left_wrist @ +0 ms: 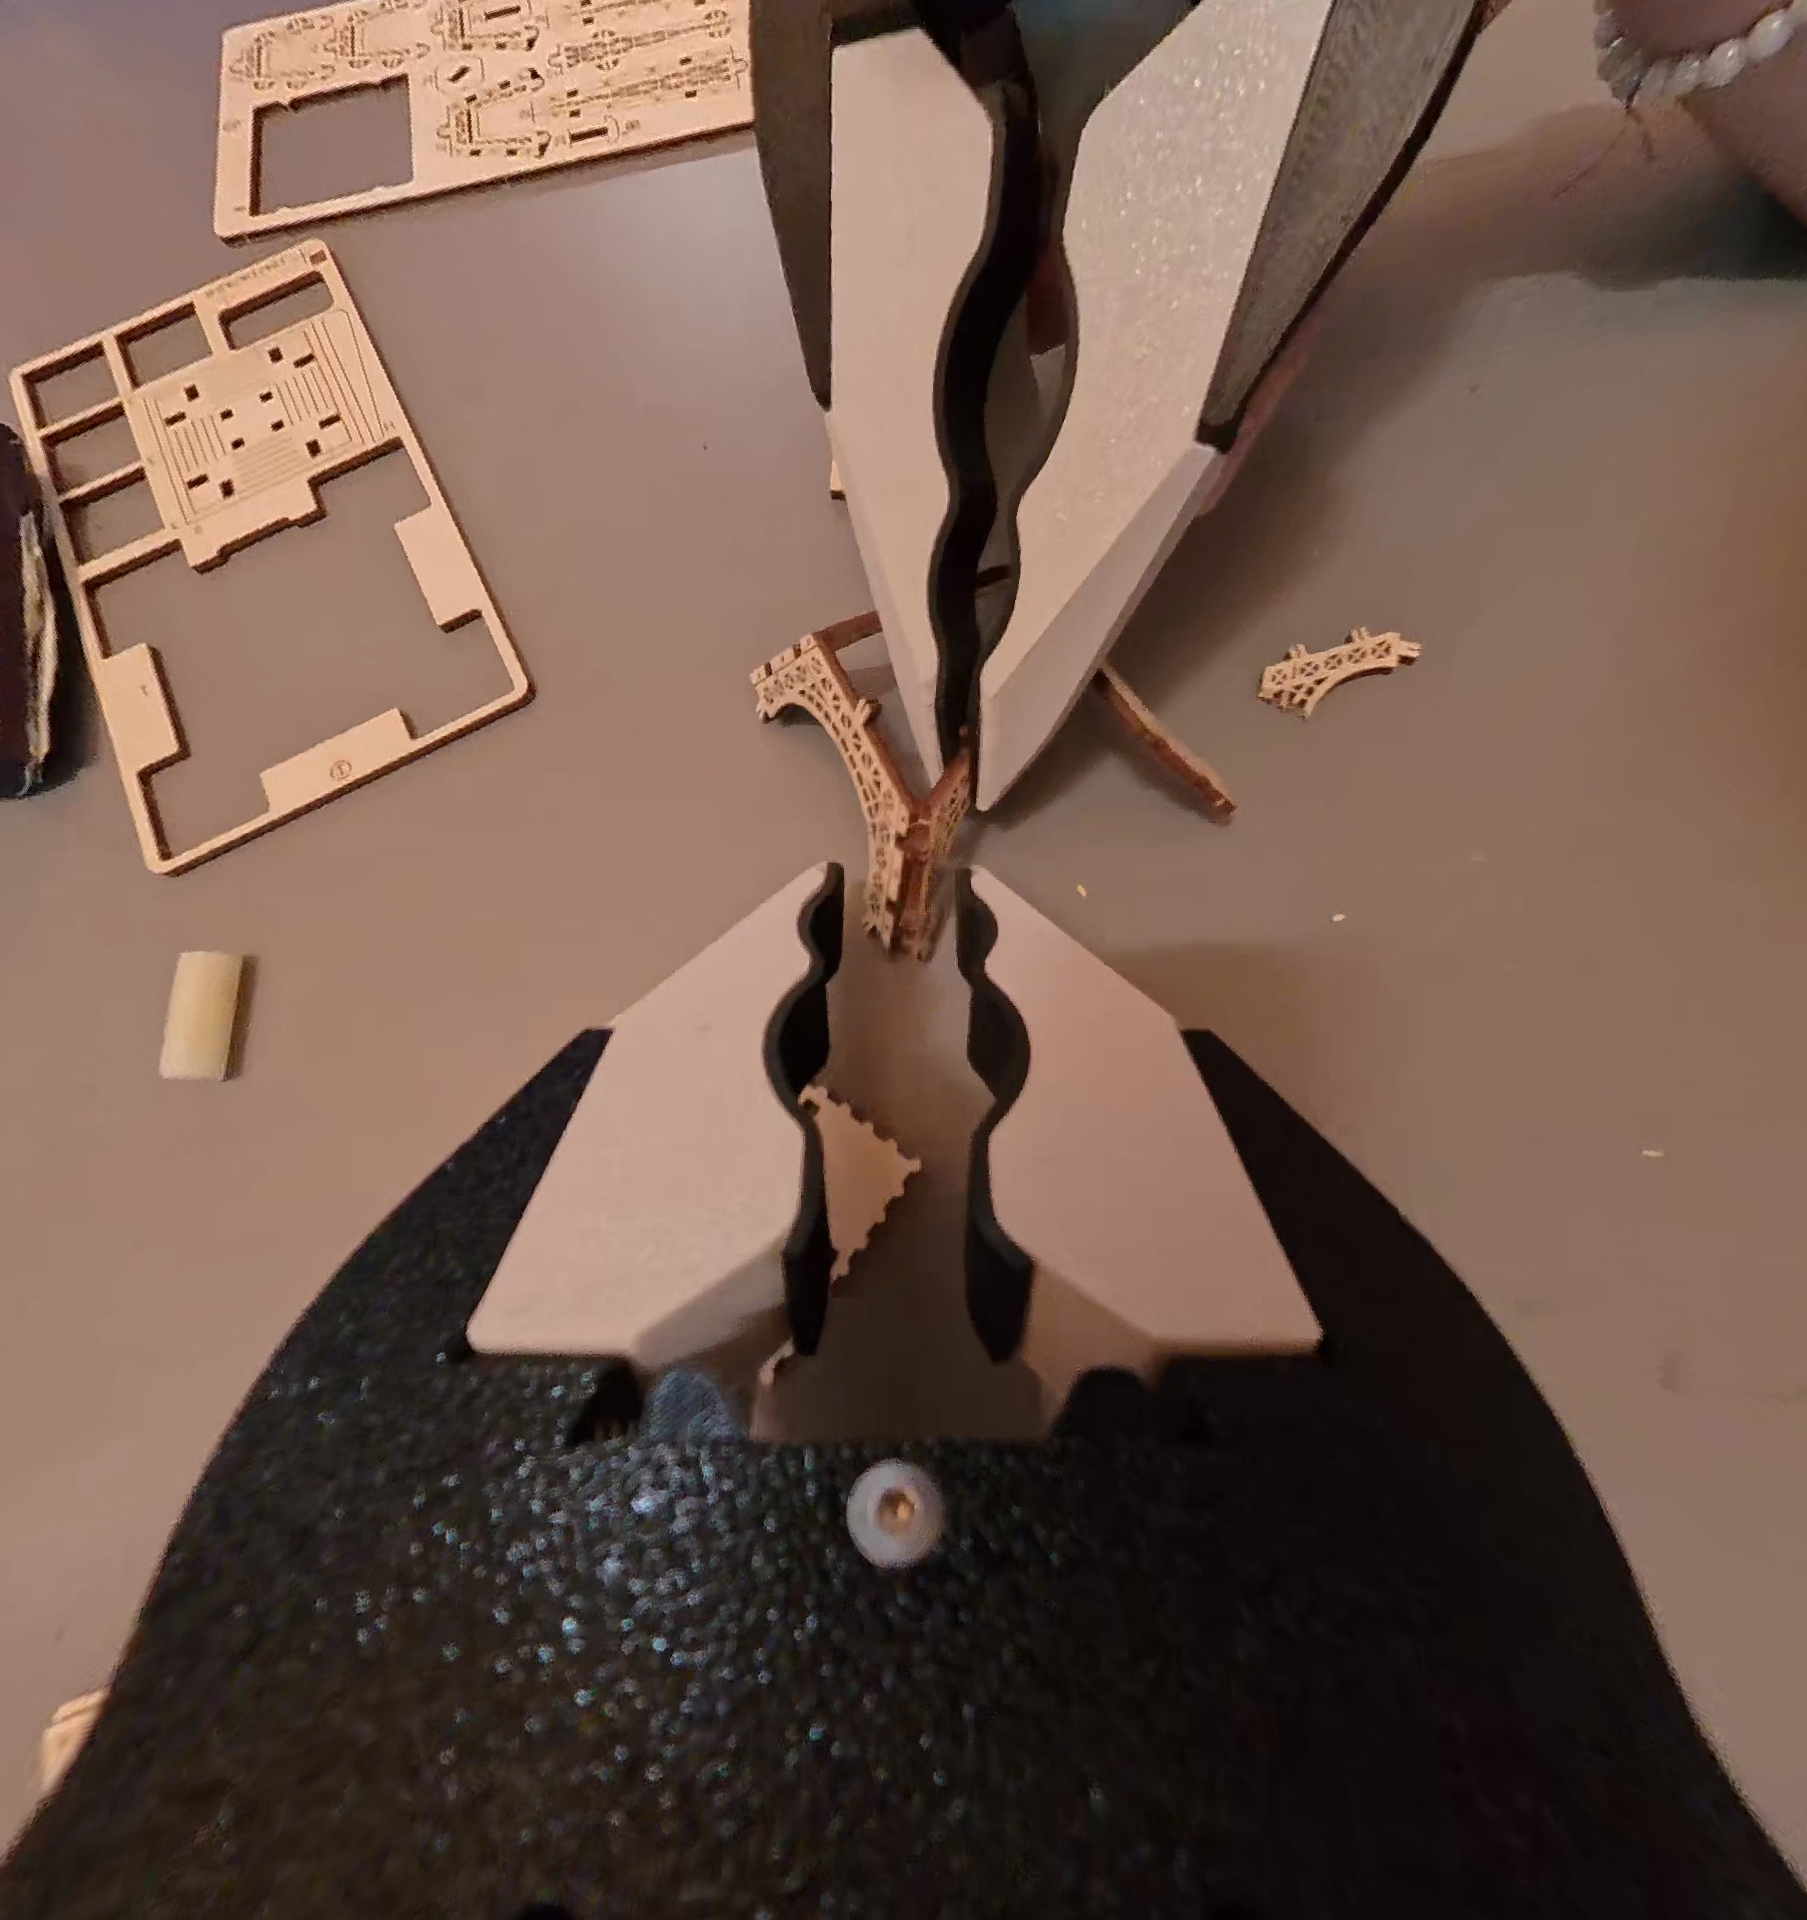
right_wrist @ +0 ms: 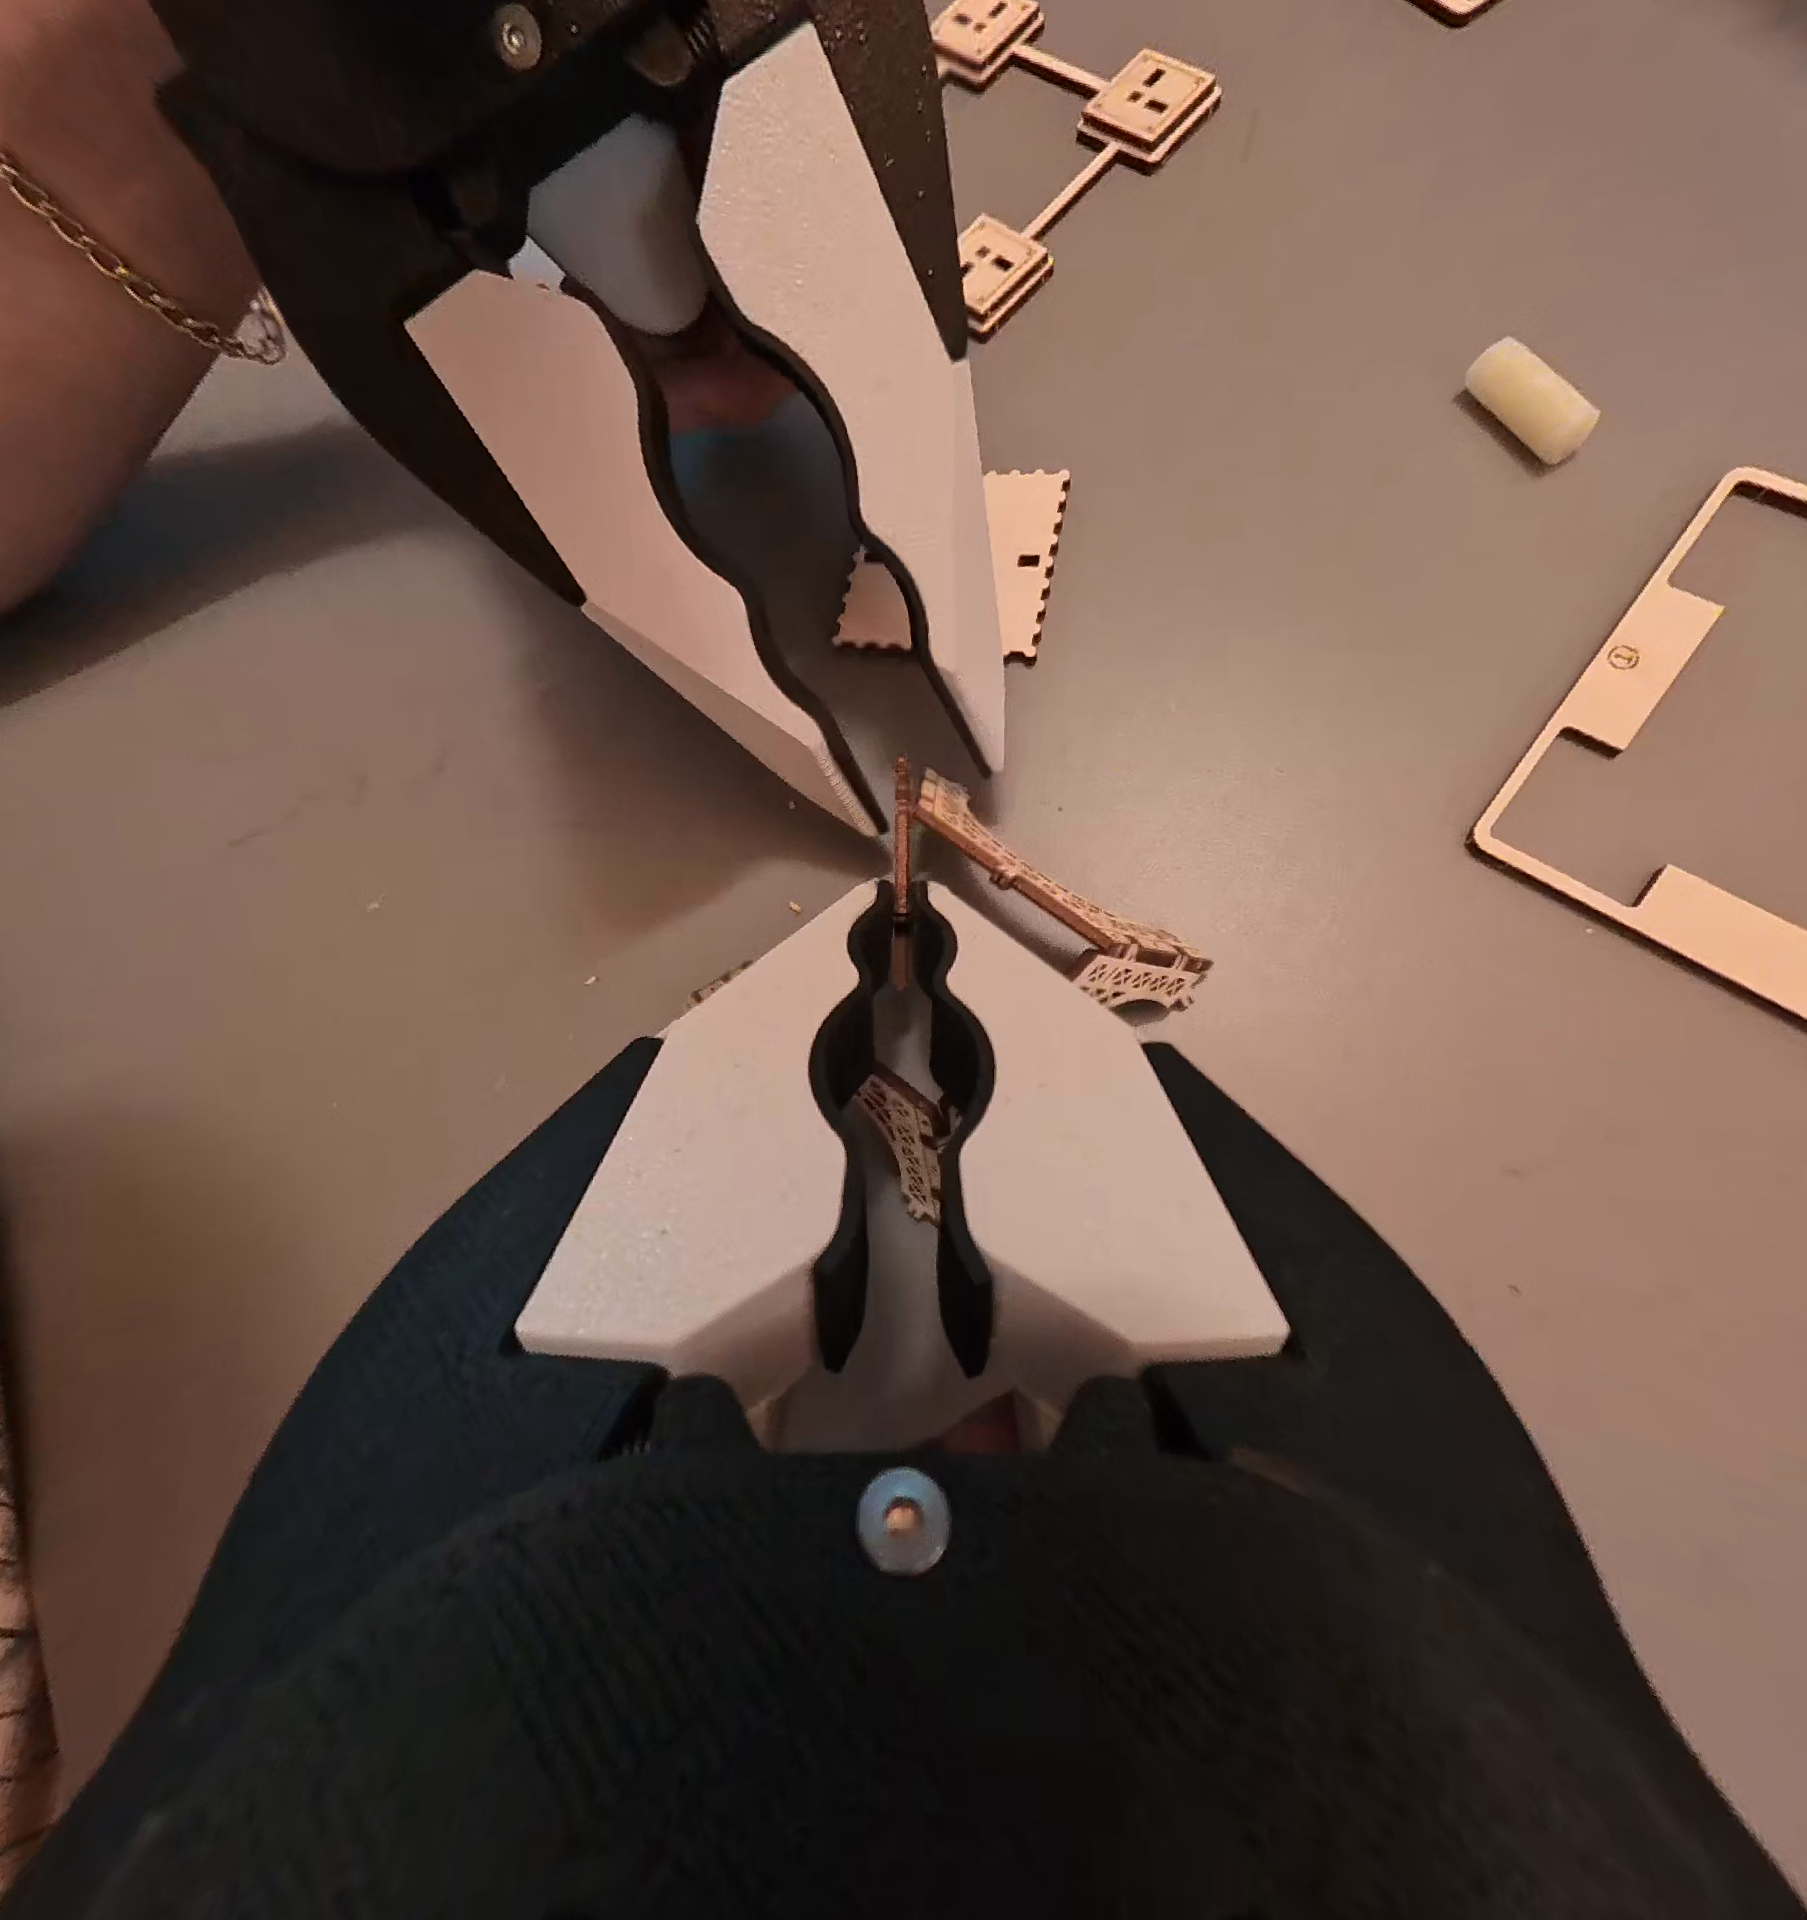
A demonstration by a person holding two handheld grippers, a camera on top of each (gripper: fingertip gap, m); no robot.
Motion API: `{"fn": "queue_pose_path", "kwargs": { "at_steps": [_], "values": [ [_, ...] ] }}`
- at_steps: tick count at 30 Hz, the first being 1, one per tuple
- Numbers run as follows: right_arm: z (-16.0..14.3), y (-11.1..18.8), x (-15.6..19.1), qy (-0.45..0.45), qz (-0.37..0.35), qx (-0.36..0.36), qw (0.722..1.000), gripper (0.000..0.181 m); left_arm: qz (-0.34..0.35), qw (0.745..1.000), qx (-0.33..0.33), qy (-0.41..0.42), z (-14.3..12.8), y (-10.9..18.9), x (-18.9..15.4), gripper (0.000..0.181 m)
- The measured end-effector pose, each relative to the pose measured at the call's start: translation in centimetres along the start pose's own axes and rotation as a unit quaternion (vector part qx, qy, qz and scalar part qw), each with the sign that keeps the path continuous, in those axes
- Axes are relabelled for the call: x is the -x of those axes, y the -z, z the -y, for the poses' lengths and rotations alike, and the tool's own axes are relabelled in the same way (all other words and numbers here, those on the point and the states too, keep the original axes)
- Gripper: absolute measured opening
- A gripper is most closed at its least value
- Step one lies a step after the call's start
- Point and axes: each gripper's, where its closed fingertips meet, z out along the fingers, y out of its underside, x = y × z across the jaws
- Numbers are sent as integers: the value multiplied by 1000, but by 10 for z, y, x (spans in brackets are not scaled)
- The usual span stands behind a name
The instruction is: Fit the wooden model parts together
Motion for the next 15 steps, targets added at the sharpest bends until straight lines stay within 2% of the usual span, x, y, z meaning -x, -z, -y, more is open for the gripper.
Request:
{"fn": "queue_pose_path", "kwargs": {
  "at_steps": [4,7,15],
  "values": [
    [-4,-1,0,10,-4,10,1000,1,-22,999,-22,19,4,-1,-4,19],
    [-4,-1,0,12,-4,10,1000,1,-25,998,-39,36,8,-2,-2,13],
    [-5,1,0,34,1,11,999,1,-45,997,-23,56,7,1,-9,7]
  ]
}}
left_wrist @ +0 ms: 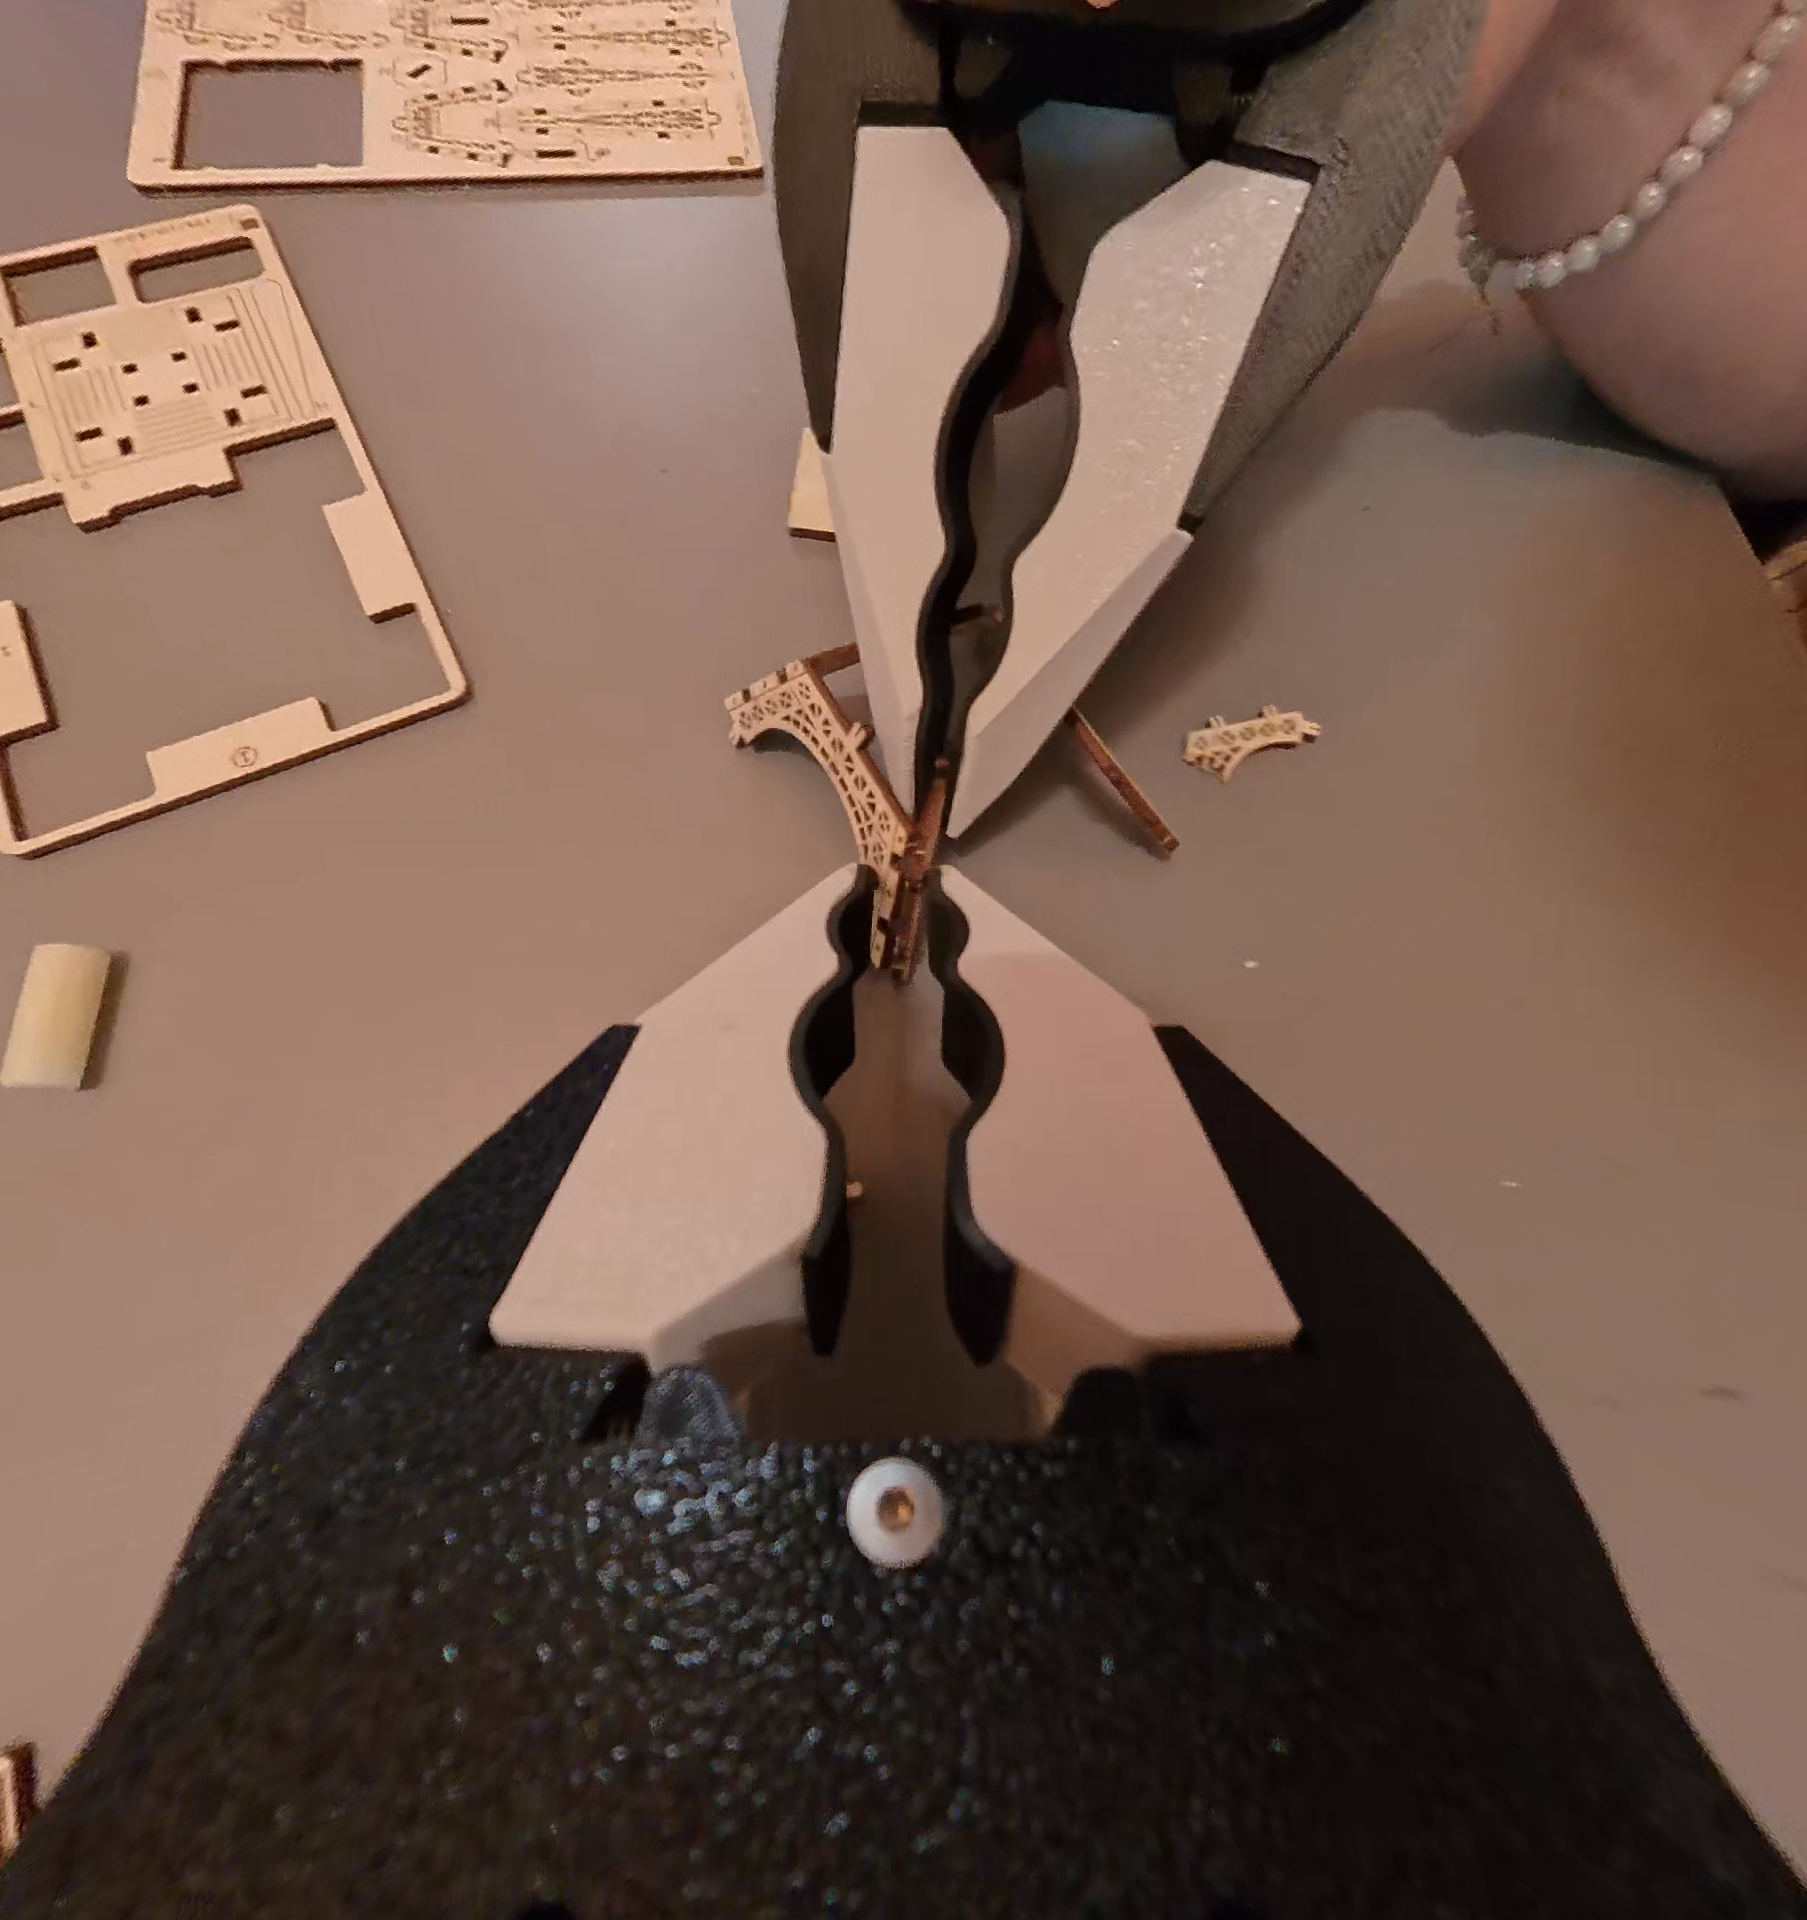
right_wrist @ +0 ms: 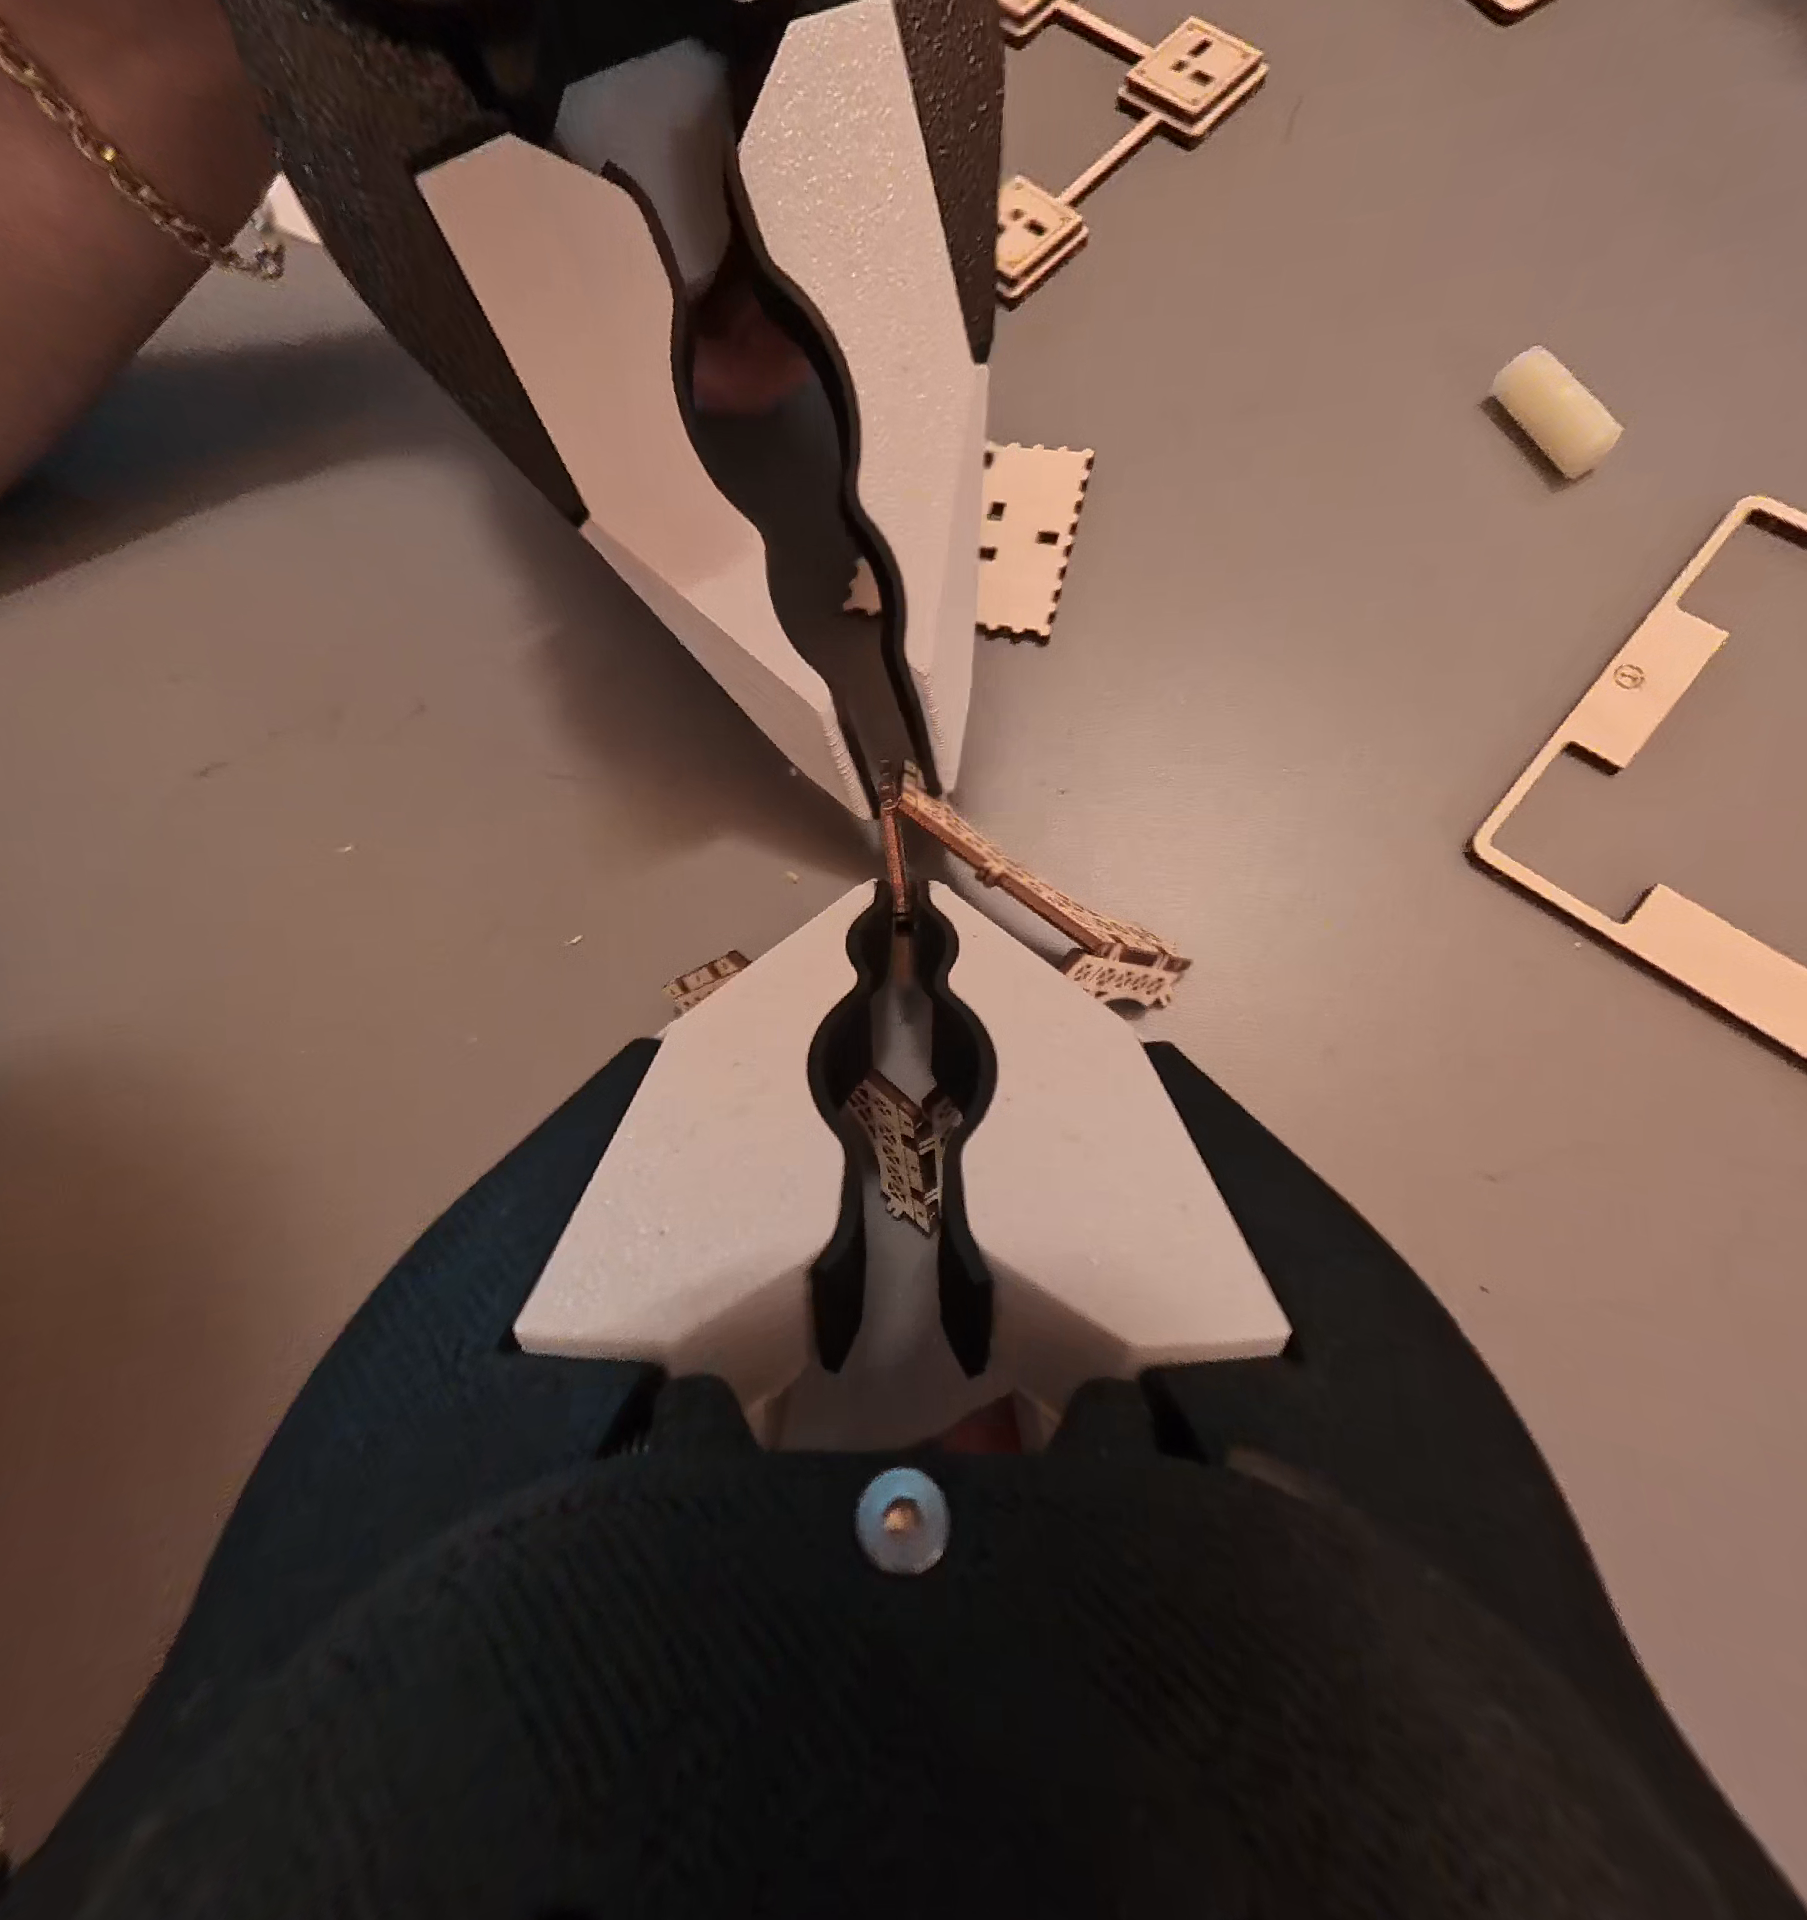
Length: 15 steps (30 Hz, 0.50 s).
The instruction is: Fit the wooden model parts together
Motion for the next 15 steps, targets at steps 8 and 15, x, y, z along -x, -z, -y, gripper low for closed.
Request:
{"fn": "queue_pose_path", "kwargs": {
  "at_steps": [8,15],
  "values": [
    [-8,4,3,61,22,16,998,1,-48,998,33,-19,-2,4,-25,0],
    [-11,7,10,70,46,18,996,1,2,1000,-10,-2,11,2,-3,30]
  ]
}}
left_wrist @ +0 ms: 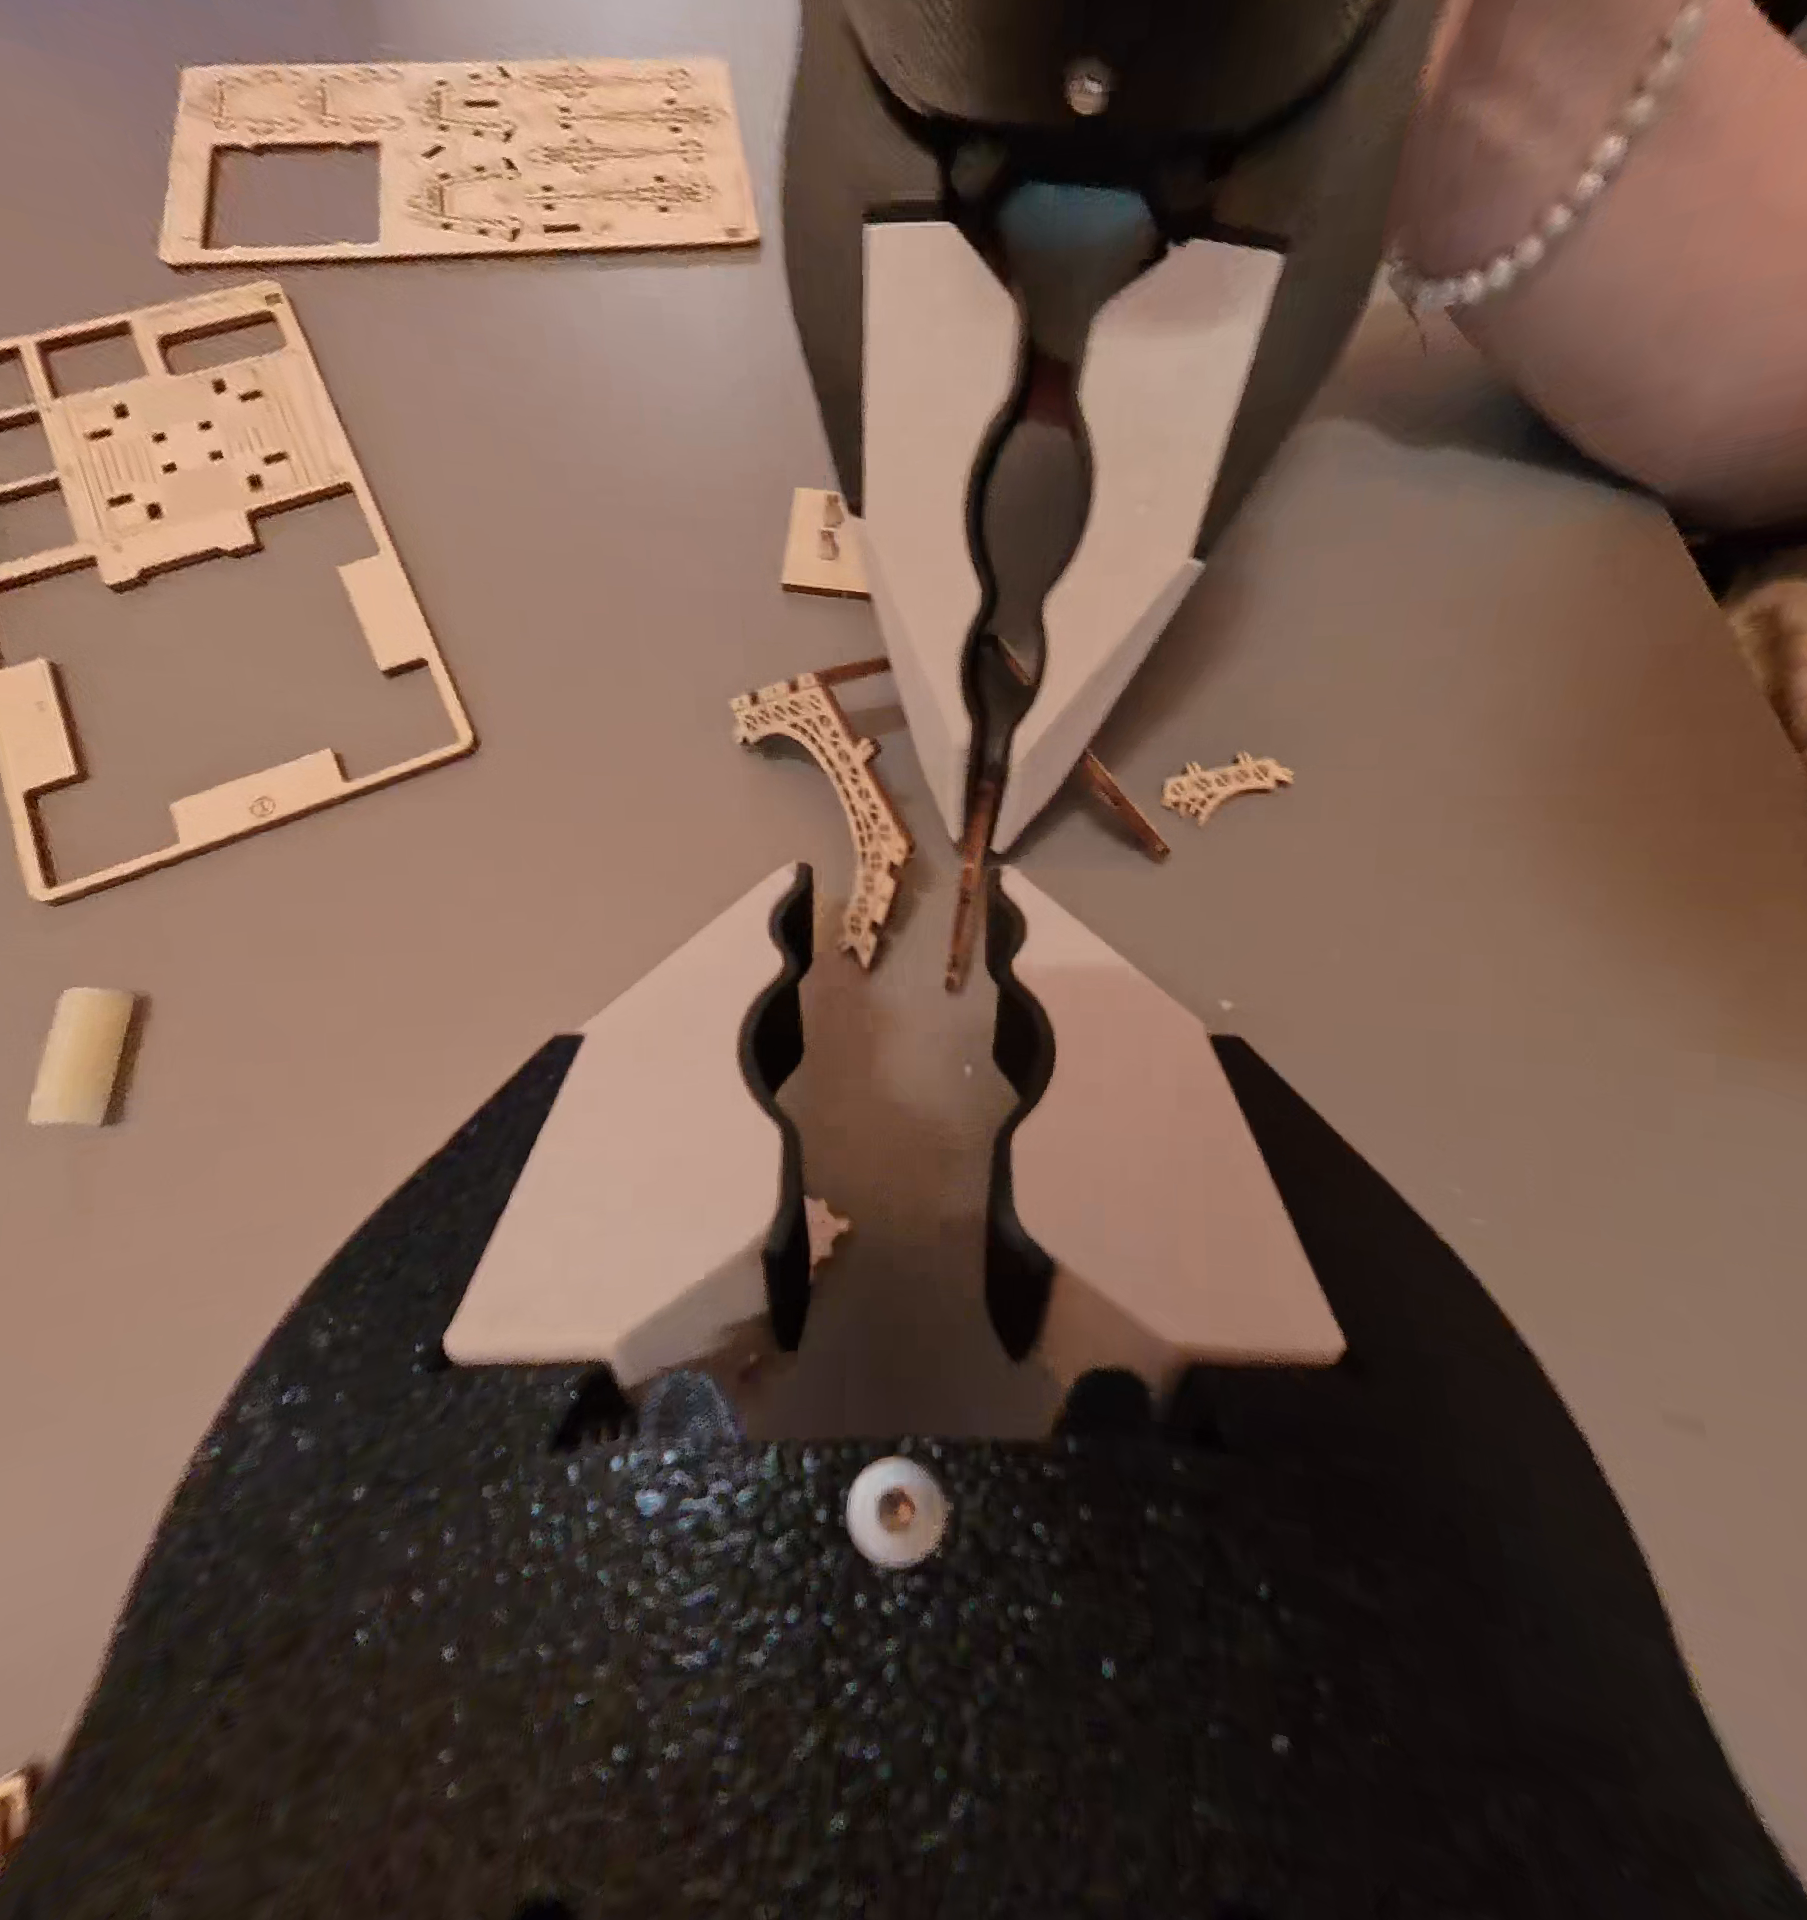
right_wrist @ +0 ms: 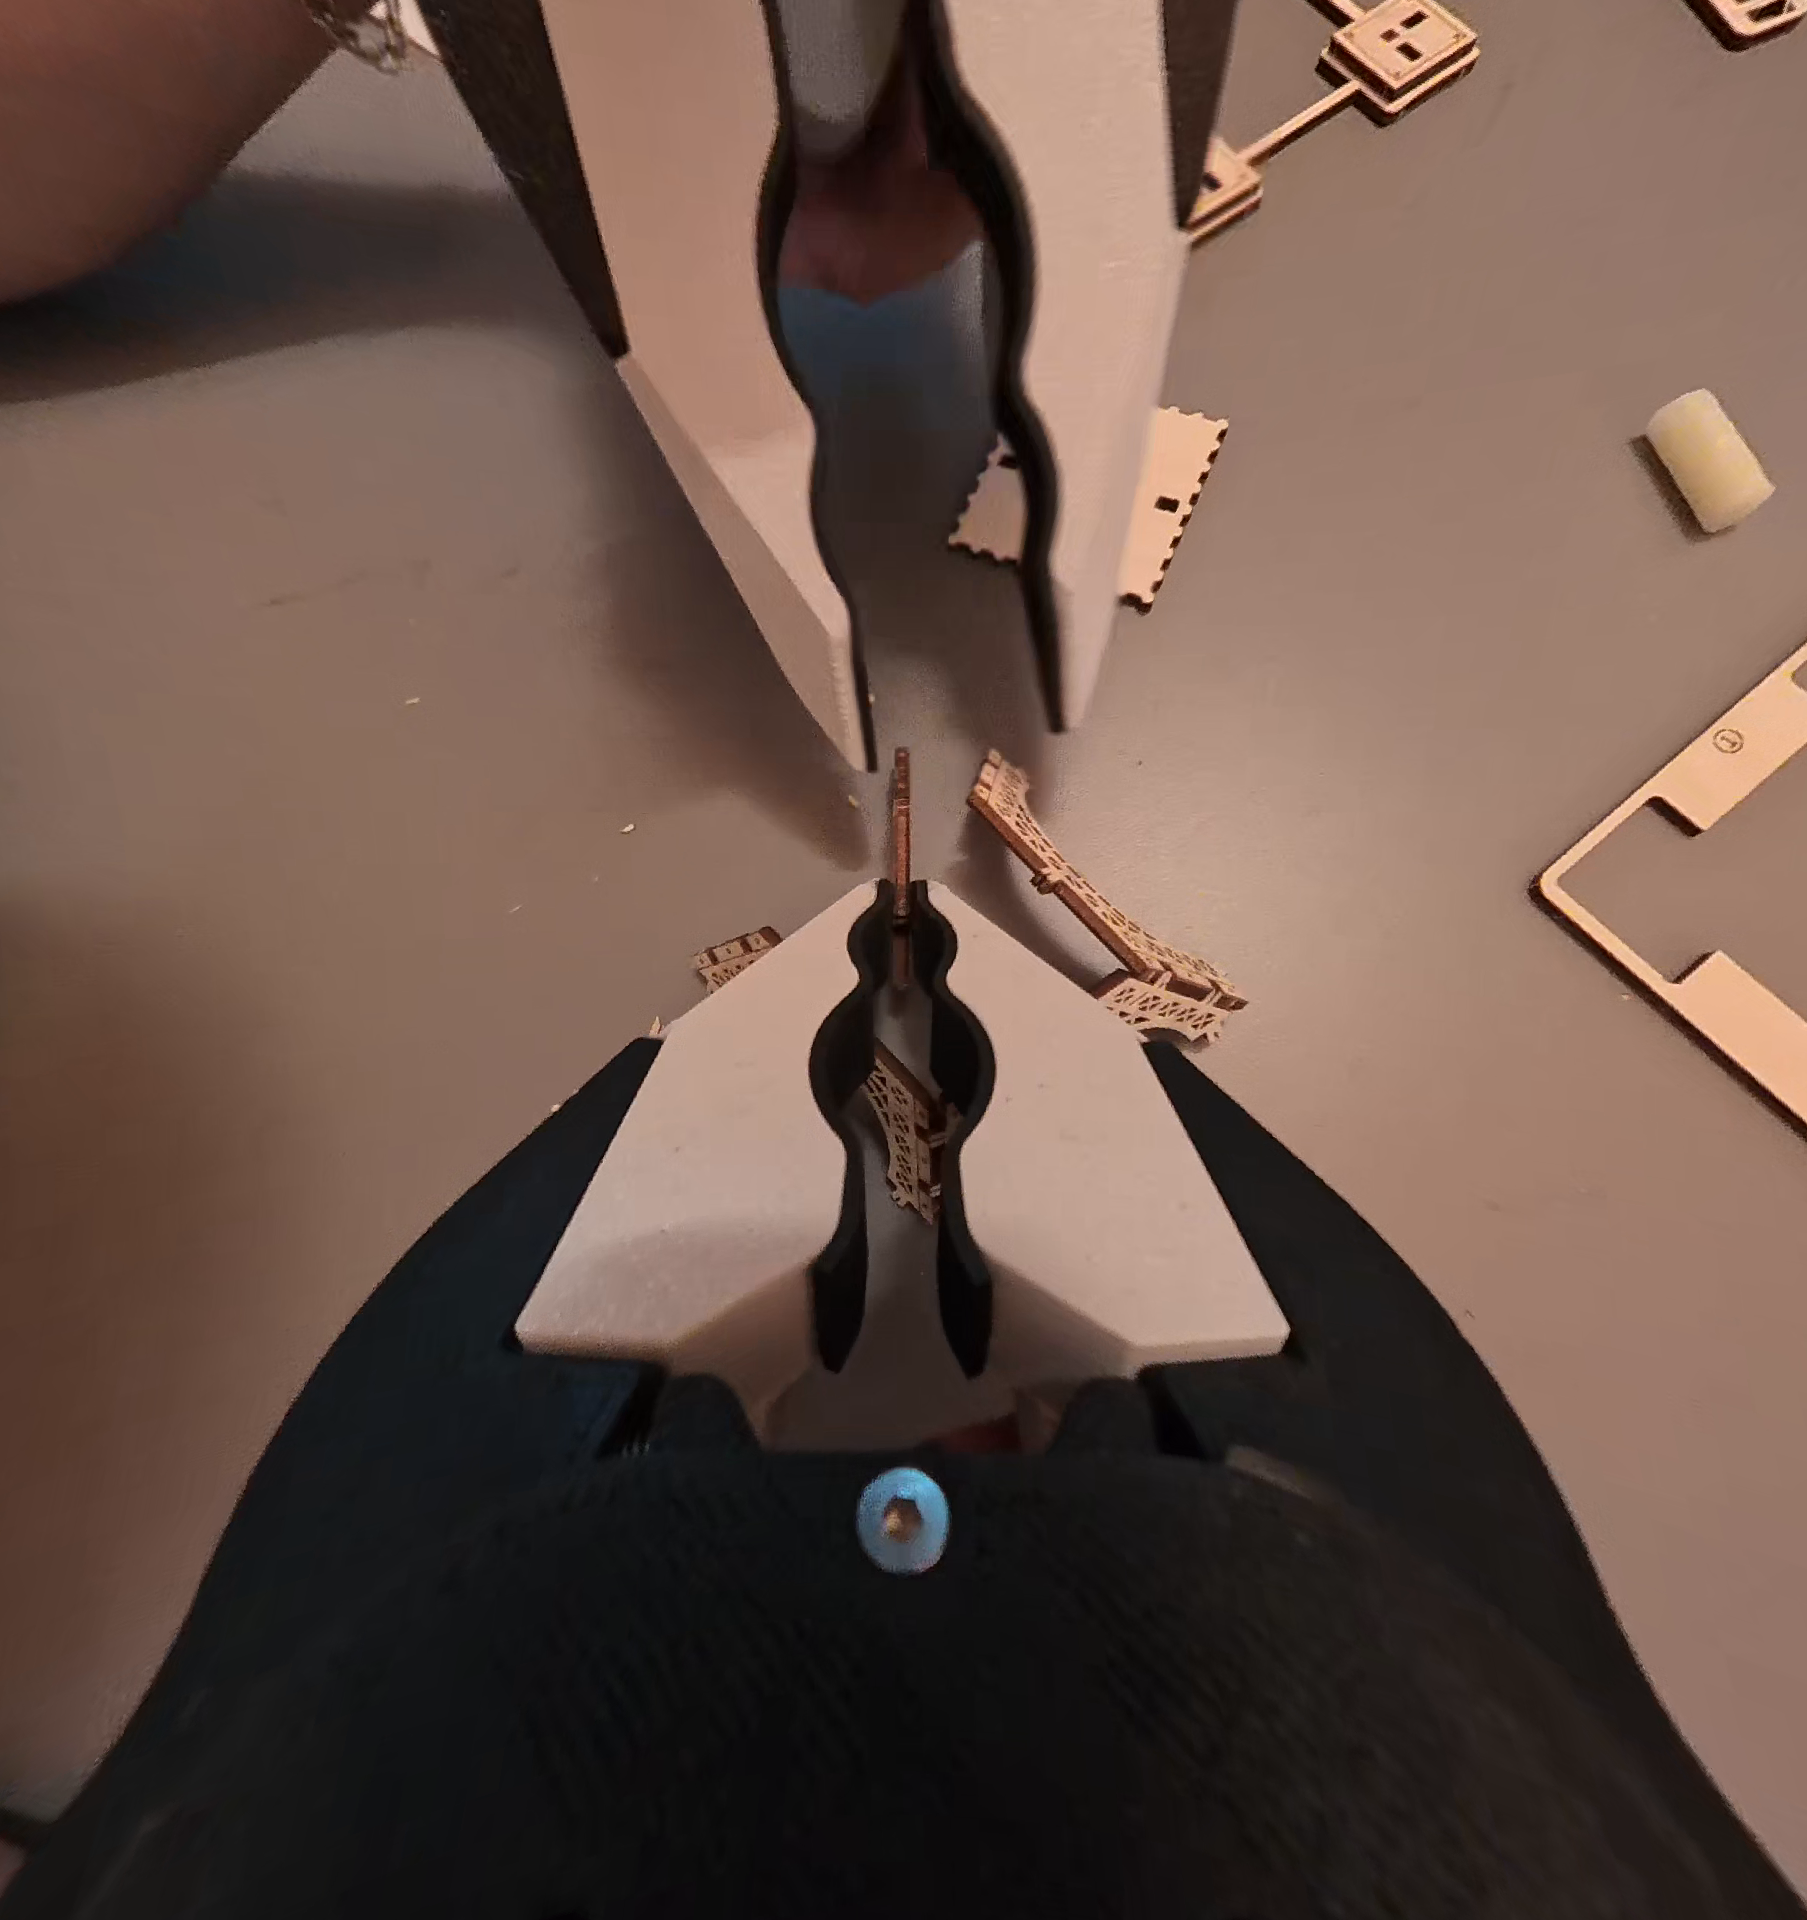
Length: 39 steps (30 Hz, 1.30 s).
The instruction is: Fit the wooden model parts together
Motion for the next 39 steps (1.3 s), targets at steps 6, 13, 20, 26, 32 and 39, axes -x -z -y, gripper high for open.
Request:
{"fn": "queue_pose_path", "kwargs": {
  "at_steps": [6,13,20,26,32,39],
  "values": [
    [-1,0,-1,0,-5,3,1000,1,-29,999,29,3,-13,-17,-7,48],
    [-4,2,-1,22,-2,19,1000,1,-58,997,46,-10,-19,-12,-21,30],
    [3,-1,-2,53,27,35,998,2,-54,997,55,-24,-24,-3,-21,26],
    [7,-5,-5,81,64,59,993,2,-54,996,62,-15,-29,3,-19,26],
    [7,-8,0,33,61,38,997,1,-39,997,62,-24,-27,0,-15,29],
    [6,-6,0,7,49,31,998,1,-25,998,51,-20,-25,-3,-9,24]
  ]
}}
